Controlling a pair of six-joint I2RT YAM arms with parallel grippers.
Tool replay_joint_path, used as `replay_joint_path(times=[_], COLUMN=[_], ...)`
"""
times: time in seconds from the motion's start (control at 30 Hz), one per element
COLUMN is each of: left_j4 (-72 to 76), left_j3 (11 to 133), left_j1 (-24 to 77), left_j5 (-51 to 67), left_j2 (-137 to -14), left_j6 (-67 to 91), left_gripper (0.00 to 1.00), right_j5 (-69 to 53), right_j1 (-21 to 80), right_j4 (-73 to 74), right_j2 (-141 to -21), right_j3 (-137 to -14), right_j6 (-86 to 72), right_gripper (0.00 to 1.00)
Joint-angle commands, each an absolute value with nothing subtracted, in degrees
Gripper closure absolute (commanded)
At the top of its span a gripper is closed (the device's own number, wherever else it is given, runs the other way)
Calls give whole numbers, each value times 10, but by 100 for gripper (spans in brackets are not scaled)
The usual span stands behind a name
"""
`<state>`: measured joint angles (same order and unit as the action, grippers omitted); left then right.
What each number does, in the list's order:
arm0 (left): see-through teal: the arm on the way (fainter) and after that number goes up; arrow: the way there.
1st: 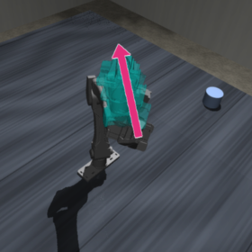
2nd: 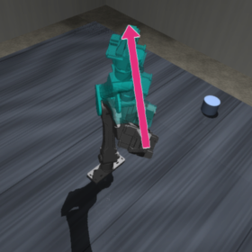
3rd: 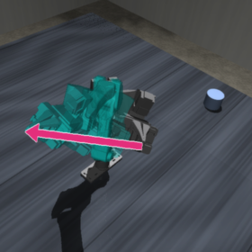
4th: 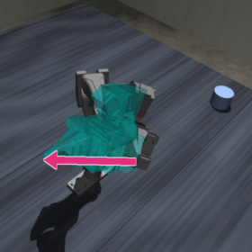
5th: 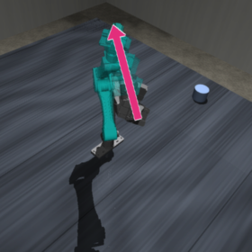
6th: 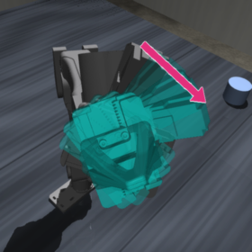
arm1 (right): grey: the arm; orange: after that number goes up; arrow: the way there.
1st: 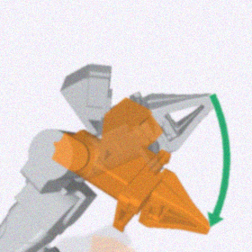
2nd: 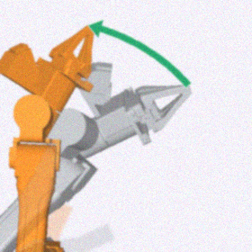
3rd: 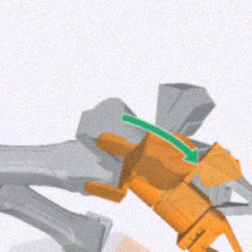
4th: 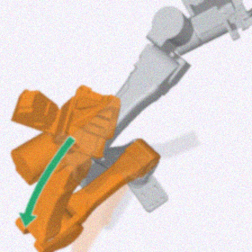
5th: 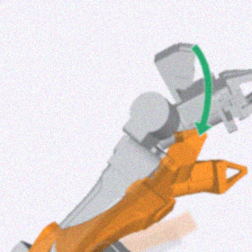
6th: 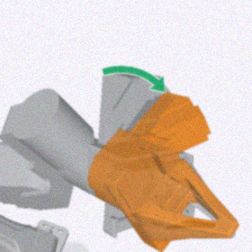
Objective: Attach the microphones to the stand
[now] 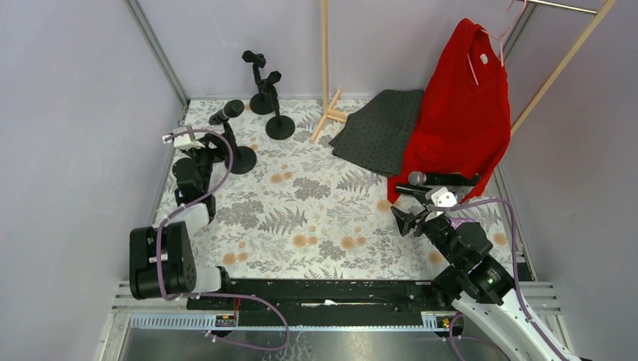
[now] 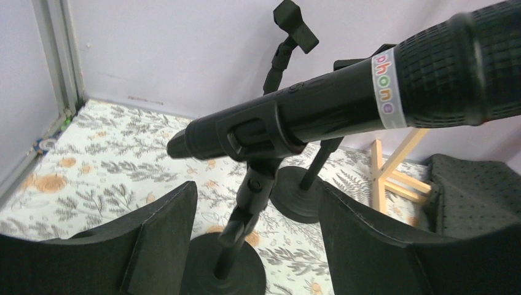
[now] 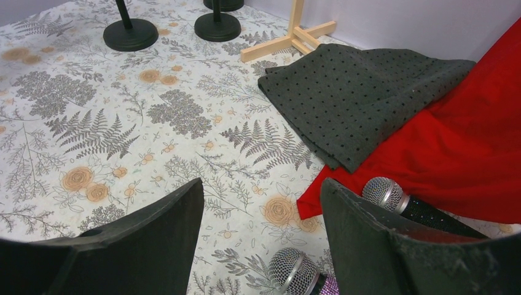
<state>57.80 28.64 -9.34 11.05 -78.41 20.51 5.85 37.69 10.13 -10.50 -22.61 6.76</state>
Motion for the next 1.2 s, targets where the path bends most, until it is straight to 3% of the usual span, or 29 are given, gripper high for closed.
replay_joint_path(times=[0.0, 0.23, 0.33, 0.4, 0.7, 1.17], left_j4=[435, 261, 188, 130, -60, -91], left_j3=[276, 259, 257, 268, 313, 336], left_j1=[-85, -84, -84, -84, -80, -80], left_j5=[85, 76, 69, 93, 125, 137], left_j2=[-704, -563, -492, -461, -426, -415], left_j6=[254, 300, 309, 285, 298, 282], left_gripper=[24, 20, 8, 6, 1, 1], right_j5=[74, 37, 10, 2, -31, -67], right_j1=[374, 374, 374, 374, 375, 374], right_j4=[58, -24, -86, -134, -349, -617], right_j2=[-132, -221, -289, -345, -618, -1123], right_j3=[-240, -249, -248, -251, -314, -650], right_j6=[43, 4, -32, -46, -57, -73], right_gripper=[24, 24, 24, 24, 23, 23])
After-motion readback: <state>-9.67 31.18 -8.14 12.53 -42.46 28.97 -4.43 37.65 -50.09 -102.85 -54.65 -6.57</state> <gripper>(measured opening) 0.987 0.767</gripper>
